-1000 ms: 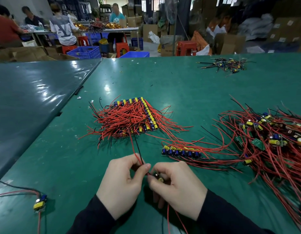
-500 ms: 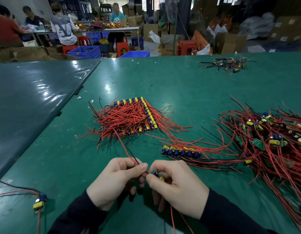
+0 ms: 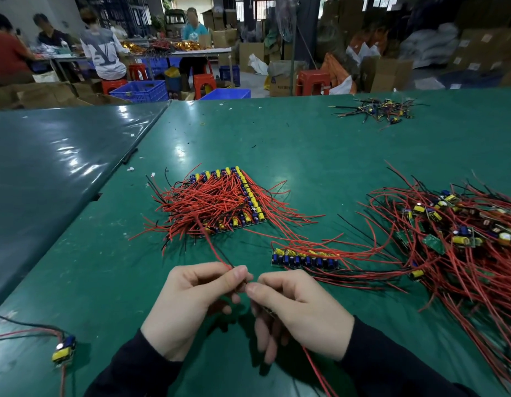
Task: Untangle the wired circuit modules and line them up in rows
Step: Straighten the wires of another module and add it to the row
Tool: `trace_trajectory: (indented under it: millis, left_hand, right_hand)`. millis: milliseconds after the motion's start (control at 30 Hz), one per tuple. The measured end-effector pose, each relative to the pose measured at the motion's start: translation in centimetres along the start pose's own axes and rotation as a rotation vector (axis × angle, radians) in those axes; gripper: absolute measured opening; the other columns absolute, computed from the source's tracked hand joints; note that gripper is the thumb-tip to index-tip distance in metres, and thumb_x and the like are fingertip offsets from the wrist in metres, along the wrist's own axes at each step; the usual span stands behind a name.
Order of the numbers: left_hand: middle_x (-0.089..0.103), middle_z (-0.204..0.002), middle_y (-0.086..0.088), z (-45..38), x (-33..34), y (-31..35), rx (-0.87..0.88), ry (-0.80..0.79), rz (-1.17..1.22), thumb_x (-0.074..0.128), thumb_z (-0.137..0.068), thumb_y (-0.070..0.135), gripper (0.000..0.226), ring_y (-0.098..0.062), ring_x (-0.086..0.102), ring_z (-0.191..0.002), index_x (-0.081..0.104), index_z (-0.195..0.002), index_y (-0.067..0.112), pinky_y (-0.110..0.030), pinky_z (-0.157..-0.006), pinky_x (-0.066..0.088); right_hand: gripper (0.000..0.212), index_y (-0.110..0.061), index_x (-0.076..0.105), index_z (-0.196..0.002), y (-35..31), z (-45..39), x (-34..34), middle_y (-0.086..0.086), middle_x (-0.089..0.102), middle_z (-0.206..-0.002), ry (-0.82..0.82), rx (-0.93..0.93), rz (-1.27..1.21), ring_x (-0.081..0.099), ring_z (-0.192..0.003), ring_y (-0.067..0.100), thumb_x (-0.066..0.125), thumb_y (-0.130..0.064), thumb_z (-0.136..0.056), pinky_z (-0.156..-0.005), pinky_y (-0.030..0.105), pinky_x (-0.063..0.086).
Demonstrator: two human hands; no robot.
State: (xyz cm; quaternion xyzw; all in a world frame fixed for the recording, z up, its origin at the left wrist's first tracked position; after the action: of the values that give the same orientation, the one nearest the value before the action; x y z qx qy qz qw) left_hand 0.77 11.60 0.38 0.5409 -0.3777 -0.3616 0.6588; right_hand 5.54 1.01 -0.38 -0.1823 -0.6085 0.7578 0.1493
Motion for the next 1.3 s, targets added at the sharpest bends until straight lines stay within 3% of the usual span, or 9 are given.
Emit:
trace_trajectory:
  millis: [167, 367, 500, 633, 700, 833, 933, 1067, 1300]
  left_hand:
    - [0.055, -0.054, -0.001, -0.2, -0.1, -0.9, -0.169, 0.018, 0.272, 0.063, -0.067, 0.027, 0.023, -0.007, 0.051, -0.046, 0.076, -0.068, 0.008, -0.015, -0.043, 0.042]
    - [0.048, -0.05, -0.002, 0.0, 0.6, -1.8, -0.289, 0.01, 0.385, 0.059, -0.068, 0.023, 0.023, -0.008, 0.045, -0.04, 0.073, -0.059, 0.006, -0.015, -0.039, 0.039]
    - [0.053, -0.054, 0.0, -0.4, -0.1, -1.4, -0.207, 0.05, 0.359, 0.059, -0.072, 0.028, 0.029, -0.008, 0.05, -0.043, 0.077, -0.072, 0.006, -0.015, -0.043, 0.043]
    - [0.061, -0.062, 0.0, -0.6, -0.8, -1.4, -0.199, 0.113, 0.414, 0.059, -0.073, 0.028, 0.028, -0.008, 0.051, -0.044, 0.075, -0.066, 0.007, -0.016, -0.041, 0.045]
    - [0.06, -0.062, -0.003, -0.5, -0.5, -1.5, -0.245, 0.085, 0.487, 0.059, -0.072, 0.026, 0.025, -0.008, 0.05, -0.043, 0.072, -0.06, 0.008, -0.016, -0.041, 0.044]
    - [0.057, -0.061, -0.006, 0.0, 1.0, -1.5, -0.303, -0.033, 0.57, 0.062, -0.068, 0.023, 0.022, -0.009, 0.043, -0.041, 0.066, -0.054, 0.007, -0.017, -0.039, 0.04]
    - [0.056, -0.06, -0.005, -0.1, 0.8, -1.4, -0.325, -0.025, 0.653, 0.06, -0.071, 0.024, 0.024, -0.009, 0.042, -0.041, 0.068, -0.057, 0.006, -0.016, -0.038, 0.039]
    - [0.054, -0.057, -0.003, -0.6, -0.6, -1.4, -0.317, 0.094, 0.722, 0.057, -0.074, 0.029, 0.03, -0.007, 0.041, -0.038, 0.073, -0.061, 0.008, -0.013, -0.035, 0.036]
    - [0.044, -0.051, 0.002, -0.7, -1.8, -1.6, -0.348, 0.116, 0.742, 0.055, -0.076, 0.024, 0.021, -0.004, 0.031, -0.029, 0.058, -0.062, 0.008, -0.012, -0.026, 0.024]
  right_hand:
    - [0.029, -0.01, 0.05, -0.071, -0.4, 0.0, 0.1, 0.006, 0.059, -0.047, 0.003, -0.038, -0.014, 0.052, -0.034, 0.014, 0.047, -0.017, -0.098, -0.036, 0.013, 0.033]
    - [0.031, -0.015, 0.052, -0.063, 0.1, -0.3, -1.2, 0.005, 0.06, -0.046, 0.147, -0.088, 0.199, 0.055, -0.035, 0.02, 0.052, -0.023, -0.093, -0.04, 0.022, 0.042]
    - [0.03, -0.018, 0.052, -0.064, -0.5, -0.1, -1.1, 0.004, 0.061, -0.048, 0.154, -0.169, 0.241, 0.057, -0.039, 0.021, 0.052, -0.026, -0.093, -0.043, 0.025, 0.046]
    - [0.027, -0.013, 0.054, -0.07, -1.2, 0.2, -0.8, 0.003, 0.063, -0.051, 0.154, -0.236, 0.301, 0.06, -0.043, 0.018, 0.053, -0.03, -0.09, -0.047, 0.025, 0.049]
    - [0.026, -0.016, 0.054, -0.071, -1.5, 0.4, -1.0, 0.003, 0.065, -0.053, 0.191, -0.251, 0.436, 0.061, -0.045, 0.016, 0.052, -0.034, -0.09, -0.053, 0.026, 0.05]
    - [0.025, -0.025, 0.055, -0.074, -1.1, 0.2, -2.2, 0.0, 0.065, -0.055, 0.317, -0.189, 0.613, 0.061, -0.05, 0.014, 0.048, -0.047, -0.086, -0.06, 0.039, 0.054]
    - [0.029, -0.025, 0.055, -0.075, -1.2, 0.3, -1.9, -0.001, 0.065, -0.057, 0.294, -0.212, 0.615, 0.06, -0.051, 0.015, 0.045, -0.051, -0.084, -0.06, 0.037, 0.053]
    - [0.023, -0.02, 0.056, -0.076, -1.5, 0.4, -1.4, 0.002, 0.066, -0.057, 0.227, -0.264, 0.441, 0.061, -0.046, 0.017, 0.05, -0.039, -0.088, -0.054, 0.034, 0.053]
    - [0.017, -0.022, 0.056, -0.076, -3.1, 1.2, 1.1, -0.001, 0.067, -0.059, 0.058, -0.401, 0.507, 0.056, -0.047, 0.008, 0.055, -0.027, -0.092, -0.053, 0.018, 0.043]
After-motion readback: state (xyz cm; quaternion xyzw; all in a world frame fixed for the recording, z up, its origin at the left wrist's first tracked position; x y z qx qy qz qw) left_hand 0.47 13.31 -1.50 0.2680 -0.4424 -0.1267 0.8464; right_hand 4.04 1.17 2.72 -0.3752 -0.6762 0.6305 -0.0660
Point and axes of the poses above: each hand's wrist, its own z-axis away from the middle knuckle, its own x-axis out of the palm, y = z × x, the point moved 8 cm from there along -z, towards the middle knuckle
